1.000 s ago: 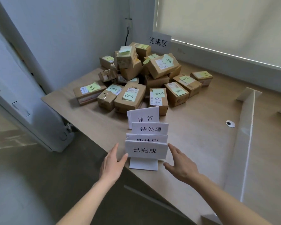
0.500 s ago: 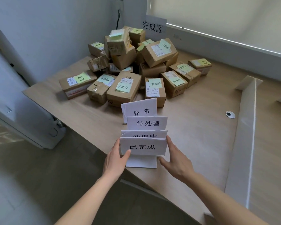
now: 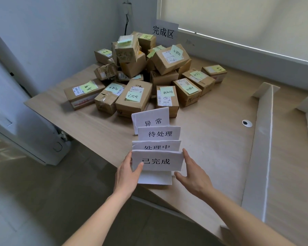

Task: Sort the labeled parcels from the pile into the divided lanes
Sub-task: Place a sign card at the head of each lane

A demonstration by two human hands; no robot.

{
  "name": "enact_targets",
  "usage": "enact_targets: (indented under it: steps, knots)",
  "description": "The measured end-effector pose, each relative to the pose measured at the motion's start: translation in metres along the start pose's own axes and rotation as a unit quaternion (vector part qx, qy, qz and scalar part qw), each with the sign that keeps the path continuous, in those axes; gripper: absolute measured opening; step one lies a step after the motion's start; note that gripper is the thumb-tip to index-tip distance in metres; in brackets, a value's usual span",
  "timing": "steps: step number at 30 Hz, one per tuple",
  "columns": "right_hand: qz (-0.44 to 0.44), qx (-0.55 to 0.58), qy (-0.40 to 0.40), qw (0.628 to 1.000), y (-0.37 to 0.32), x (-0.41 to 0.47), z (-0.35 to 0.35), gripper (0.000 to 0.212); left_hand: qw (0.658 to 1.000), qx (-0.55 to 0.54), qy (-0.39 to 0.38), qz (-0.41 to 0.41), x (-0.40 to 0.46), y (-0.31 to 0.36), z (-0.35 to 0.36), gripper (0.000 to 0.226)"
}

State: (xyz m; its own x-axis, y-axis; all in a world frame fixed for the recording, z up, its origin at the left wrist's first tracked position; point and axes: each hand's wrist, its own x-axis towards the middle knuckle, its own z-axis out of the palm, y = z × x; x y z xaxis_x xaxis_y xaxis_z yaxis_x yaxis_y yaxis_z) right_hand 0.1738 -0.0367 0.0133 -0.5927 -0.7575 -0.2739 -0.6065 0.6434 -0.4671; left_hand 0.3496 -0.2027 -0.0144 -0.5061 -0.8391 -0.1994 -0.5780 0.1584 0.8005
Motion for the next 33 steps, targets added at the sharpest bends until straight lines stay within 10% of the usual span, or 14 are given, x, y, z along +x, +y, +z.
enact_targets:
  steps: [19, 33]
  knots:
    - [0.007, 0.036, 0.168, 0.985, 0.008, -0.13, -0.209, 0.085, 0.982, -0.003, -0.004, 0.189, -0.086, 0.228, -0.02, 0.071]
    - [0.086, 0.005, 0.323, 0.942, 0.165, -0.405, -0.432, 0.085, 0.924, -0.031, -0.05, 0.377, -0.317, 0.488, 0.097, 0.071]
